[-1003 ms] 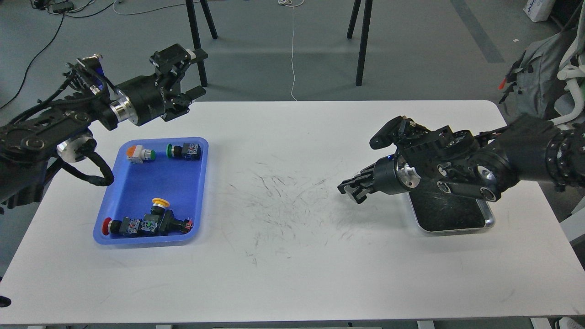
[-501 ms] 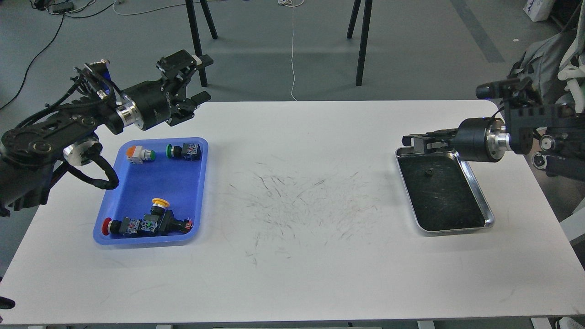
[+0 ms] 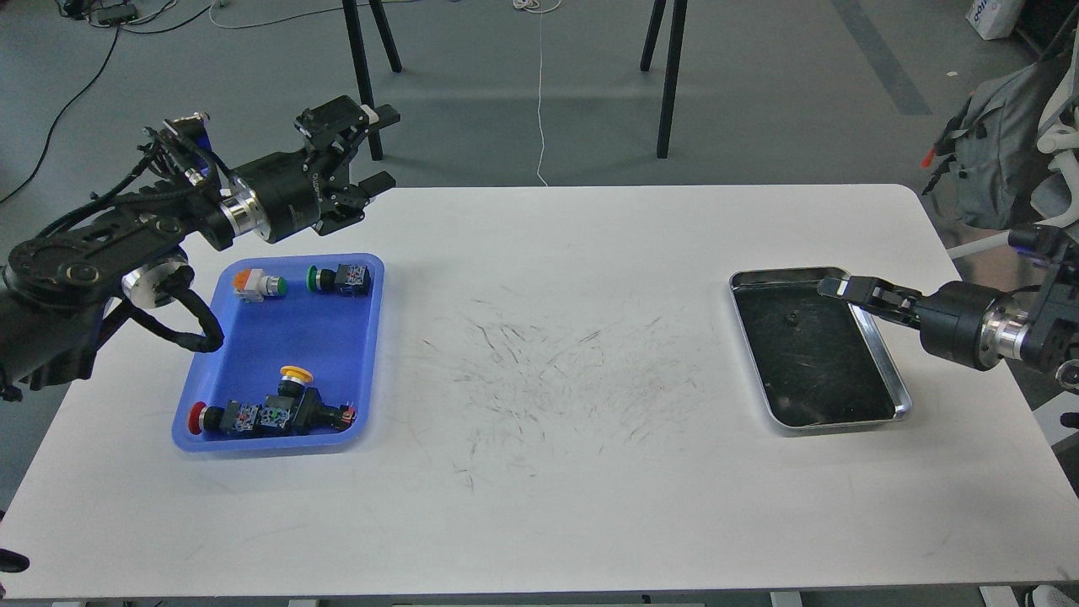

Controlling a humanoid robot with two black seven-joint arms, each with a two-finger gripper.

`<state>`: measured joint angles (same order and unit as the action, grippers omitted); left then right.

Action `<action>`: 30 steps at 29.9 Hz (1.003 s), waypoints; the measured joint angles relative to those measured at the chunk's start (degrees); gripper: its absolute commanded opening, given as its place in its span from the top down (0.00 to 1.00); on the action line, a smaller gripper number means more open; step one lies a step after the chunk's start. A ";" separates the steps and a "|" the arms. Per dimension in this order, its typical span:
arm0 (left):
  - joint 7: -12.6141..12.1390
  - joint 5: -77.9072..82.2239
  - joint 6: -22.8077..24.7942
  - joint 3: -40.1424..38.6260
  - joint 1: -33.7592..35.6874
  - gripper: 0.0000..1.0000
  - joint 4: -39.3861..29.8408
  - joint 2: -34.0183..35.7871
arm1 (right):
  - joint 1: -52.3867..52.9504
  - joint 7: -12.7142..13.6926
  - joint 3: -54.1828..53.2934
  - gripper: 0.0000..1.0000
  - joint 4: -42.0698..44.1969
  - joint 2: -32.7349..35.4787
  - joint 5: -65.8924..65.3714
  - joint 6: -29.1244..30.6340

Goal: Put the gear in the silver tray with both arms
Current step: 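Lower the gear into the silver tray and open the right gripper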

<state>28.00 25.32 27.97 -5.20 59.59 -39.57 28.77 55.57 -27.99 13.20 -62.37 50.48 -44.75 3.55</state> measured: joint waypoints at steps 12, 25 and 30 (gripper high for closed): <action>0.00 0.00 -0.19 0.02 -0.58 0.00 -0.24 0.73 | -9.29 0.00 -2.86 0.98 -0.33 -1.88 10.36 1.26; 0.00 0.00 -0.74 -0.02 -1.43 0.00 -0.57 0.86 | -11.51 0.00 -3.26 0.93 -0.09 -1.48 13.16 2.64; 0.00 0.00 -0.91 -0.03 -1.49 0.00 -0.59 0.80 | -11.61 0.00 -3.00 0.62 -0.14 -1.35 13.19 2.77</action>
<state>28.00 25.31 27.06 -5.23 58.10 -40.16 29.57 43.96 -28.00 10.20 -62.51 49.13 -31.56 6.32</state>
